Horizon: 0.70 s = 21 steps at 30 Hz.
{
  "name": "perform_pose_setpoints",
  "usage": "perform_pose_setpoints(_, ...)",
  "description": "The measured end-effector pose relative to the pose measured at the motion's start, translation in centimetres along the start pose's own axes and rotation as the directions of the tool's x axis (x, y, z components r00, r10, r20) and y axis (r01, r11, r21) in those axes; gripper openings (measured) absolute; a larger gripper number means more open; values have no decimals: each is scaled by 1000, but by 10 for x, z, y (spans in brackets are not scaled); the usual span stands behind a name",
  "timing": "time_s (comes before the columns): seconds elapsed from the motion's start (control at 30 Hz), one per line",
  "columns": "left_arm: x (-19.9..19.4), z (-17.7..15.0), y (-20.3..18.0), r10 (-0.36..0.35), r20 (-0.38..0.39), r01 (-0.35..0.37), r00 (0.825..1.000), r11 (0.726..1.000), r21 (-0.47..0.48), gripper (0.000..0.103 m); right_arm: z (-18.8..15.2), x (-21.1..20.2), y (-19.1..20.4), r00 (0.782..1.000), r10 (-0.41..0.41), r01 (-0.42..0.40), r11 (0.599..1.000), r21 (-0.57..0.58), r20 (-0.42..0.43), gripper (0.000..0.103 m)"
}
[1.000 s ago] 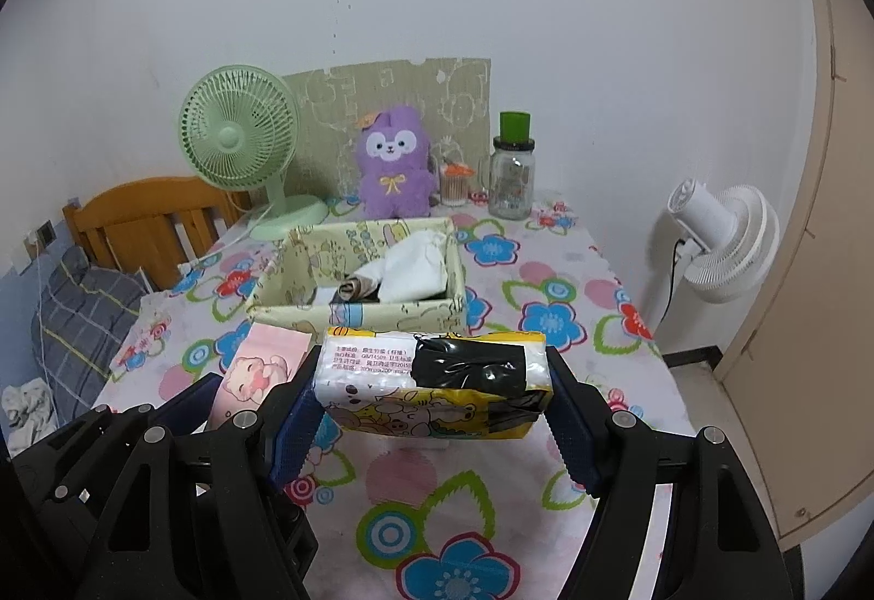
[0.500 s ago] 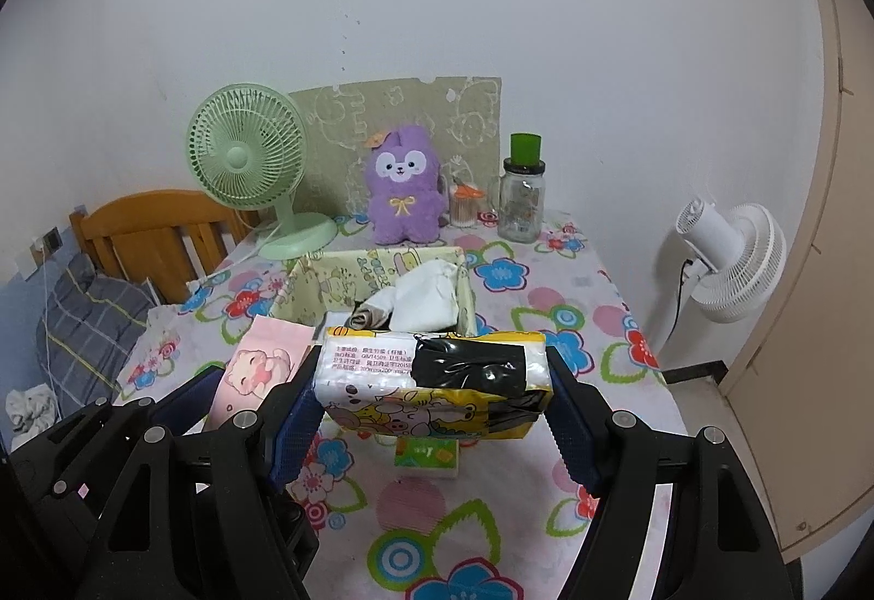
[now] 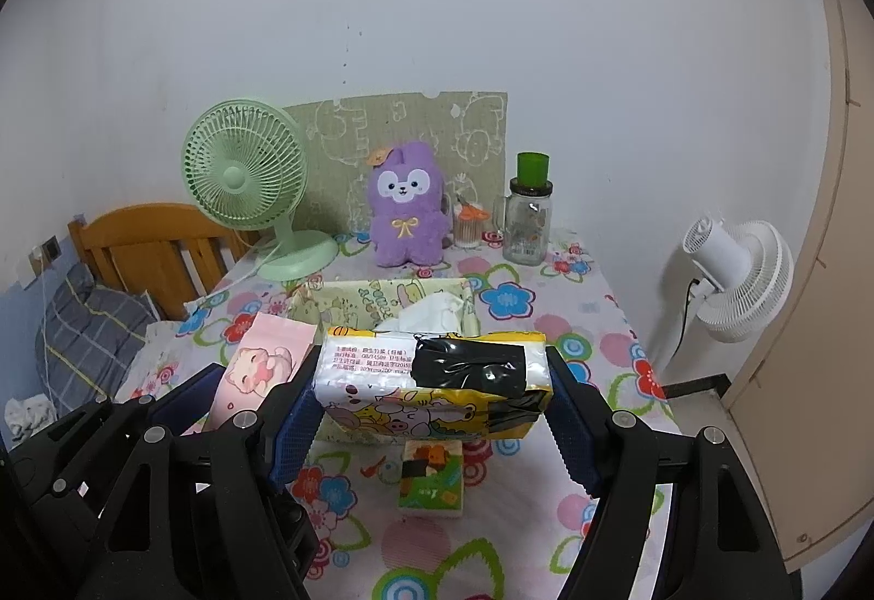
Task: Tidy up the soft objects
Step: 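Carry the pink pack and tissue pack over the yellow box with both tools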
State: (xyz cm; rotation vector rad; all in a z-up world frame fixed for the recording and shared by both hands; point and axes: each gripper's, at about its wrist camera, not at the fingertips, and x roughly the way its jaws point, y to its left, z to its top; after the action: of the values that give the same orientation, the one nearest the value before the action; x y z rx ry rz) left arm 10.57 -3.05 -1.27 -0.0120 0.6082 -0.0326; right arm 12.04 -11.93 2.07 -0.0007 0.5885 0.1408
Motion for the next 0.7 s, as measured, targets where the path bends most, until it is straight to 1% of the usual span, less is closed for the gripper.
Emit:
perform_pose_setpoints(0.4, 26, 17, 7, 0, -9, 0, 1000, 1000, 4, 40, 18, 34, 2, 1000, 15, -15, 1000, 1, -14, 77)
perform_pose_setpoints(0.7, 57, 29, 15, 4, -39, -4, 999, 1000, -1, 40, 29, 65, 9, 1000, -1, 0, 1000, -26, -25, 77)
